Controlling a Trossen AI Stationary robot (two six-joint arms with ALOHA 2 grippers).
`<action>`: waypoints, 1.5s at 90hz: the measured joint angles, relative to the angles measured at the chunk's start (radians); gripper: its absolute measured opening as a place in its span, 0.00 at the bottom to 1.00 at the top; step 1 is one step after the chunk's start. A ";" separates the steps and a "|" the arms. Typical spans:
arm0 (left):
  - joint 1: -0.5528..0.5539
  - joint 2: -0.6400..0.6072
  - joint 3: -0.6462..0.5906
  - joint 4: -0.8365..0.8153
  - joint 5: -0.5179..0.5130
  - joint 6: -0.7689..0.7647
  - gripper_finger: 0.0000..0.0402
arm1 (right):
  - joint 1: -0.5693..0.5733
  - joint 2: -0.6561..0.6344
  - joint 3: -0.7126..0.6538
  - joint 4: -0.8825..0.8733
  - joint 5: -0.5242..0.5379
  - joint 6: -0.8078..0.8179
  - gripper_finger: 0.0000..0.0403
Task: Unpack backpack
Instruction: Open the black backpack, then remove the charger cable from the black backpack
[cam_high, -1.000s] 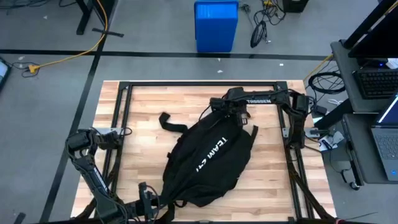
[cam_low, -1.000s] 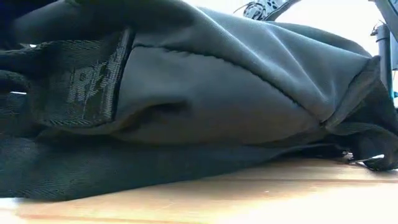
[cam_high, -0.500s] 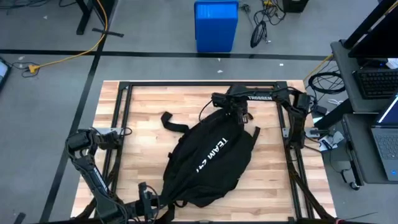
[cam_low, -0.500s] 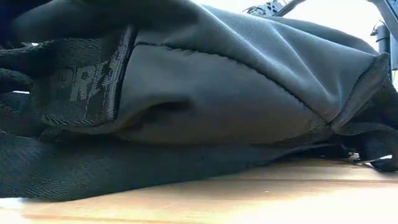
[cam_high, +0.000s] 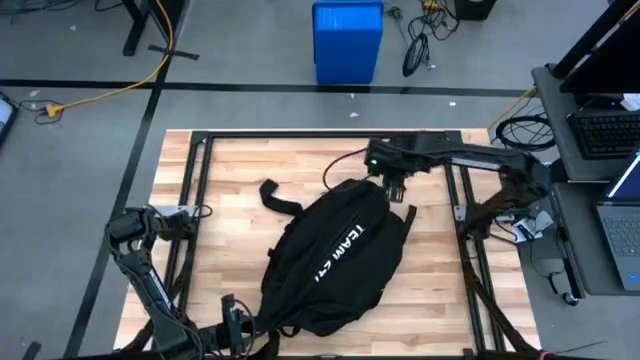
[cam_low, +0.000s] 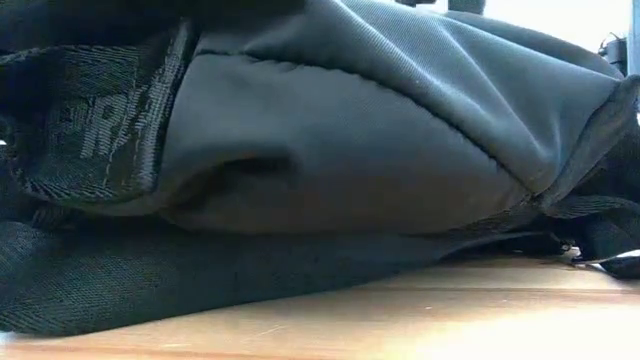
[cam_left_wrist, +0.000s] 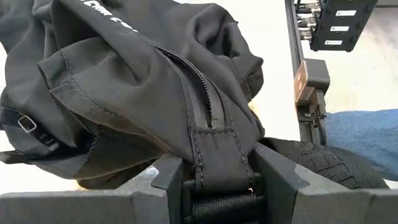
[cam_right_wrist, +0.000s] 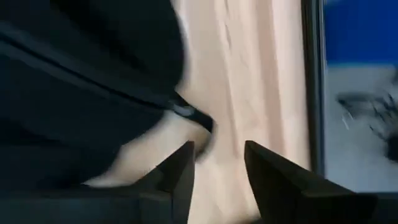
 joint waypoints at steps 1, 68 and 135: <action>0.000 0.000 0.000 0.000 -0.001 0.000 0.32 | 0.009 -0.009 0.000 0.008 -0.005 0.007 0.33; 0.093 -0.003 0.000 -0.112 -0.032 0.111 0.32 | 0.572 0.081 0.000 0.456 -0.047 0.190 0.34; 0.155 -0.172 0.000 -0.259 -0.042 0.104 0.36 | 0.521 0.345 0.000 0.520 -0.116 0.163 0.34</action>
